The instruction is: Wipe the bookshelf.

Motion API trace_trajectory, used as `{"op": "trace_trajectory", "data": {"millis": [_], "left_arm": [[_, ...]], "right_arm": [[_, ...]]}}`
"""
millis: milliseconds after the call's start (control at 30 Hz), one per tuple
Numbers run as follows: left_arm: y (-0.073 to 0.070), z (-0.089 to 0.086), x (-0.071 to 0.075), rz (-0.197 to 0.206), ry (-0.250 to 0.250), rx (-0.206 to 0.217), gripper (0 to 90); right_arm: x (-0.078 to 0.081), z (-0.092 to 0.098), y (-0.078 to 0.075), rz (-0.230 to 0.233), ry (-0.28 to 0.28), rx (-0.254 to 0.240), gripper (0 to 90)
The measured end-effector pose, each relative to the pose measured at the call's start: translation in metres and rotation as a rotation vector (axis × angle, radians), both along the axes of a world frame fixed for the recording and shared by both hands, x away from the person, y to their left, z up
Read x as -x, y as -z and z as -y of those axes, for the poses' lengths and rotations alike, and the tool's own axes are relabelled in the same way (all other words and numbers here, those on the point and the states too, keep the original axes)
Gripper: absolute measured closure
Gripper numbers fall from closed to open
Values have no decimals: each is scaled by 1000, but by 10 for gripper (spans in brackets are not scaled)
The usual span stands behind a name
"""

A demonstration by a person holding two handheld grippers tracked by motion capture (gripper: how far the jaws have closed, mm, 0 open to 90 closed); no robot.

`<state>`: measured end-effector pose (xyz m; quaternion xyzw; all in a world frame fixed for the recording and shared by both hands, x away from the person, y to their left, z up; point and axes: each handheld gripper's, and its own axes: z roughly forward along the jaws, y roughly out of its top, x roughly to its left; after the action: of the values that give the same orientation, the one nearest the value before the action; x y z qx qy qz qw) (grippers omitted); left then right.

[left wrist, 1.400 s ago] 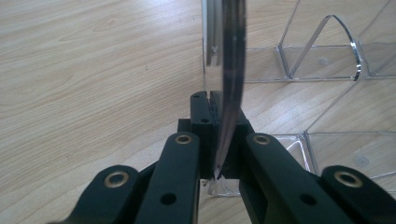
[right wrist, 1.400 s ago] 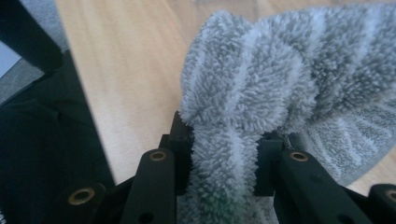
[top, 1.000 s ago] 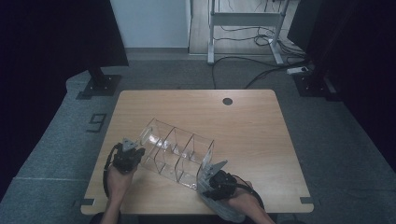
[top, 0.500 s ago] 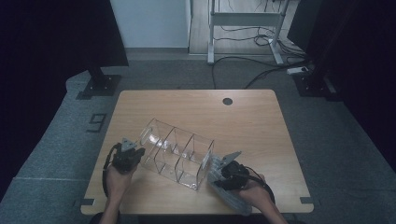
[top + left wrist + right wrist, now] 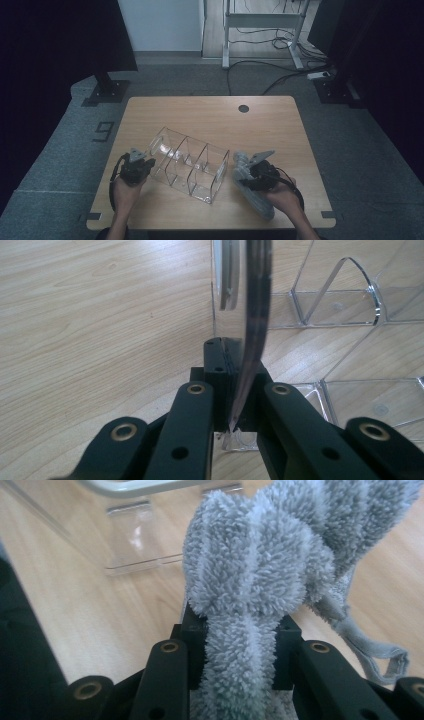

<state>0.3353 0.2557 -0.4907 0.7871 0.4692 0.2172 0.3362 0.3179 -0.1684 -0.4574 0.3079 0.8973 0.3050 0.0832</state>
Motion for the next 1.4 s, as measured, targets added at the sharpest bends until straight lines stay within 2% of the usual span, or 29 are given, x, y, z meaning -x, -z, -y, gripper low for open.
{"op": "trace_trajectory", "data": {"millis": [300,500,700,867,1000,1300,1400], "left_arm": [[1,0,0,-2,-1,2,868],[1,0,-1,-3,0,2,868],[1,0,-1,-3,0,2,868],[1,0,-1,-3,1,1,868],[2,0,-1,-3,1,1,867],[2,-1,-1,-7,4,3,867],[2,-1,-1,-6,3,5,867]], "right_arm": [[-12,34,-6,26,102,4,683],[-17,56,-12,51,171,-25,683],[-17,73,-20,74,215,-50,683],[-19,84,-23,91,250,-52,683],[-23,93,-16,81,284,-40,682],[-38,111,17,23,340,-51,676],[-42,111,29,5,342,-26,674]]}}
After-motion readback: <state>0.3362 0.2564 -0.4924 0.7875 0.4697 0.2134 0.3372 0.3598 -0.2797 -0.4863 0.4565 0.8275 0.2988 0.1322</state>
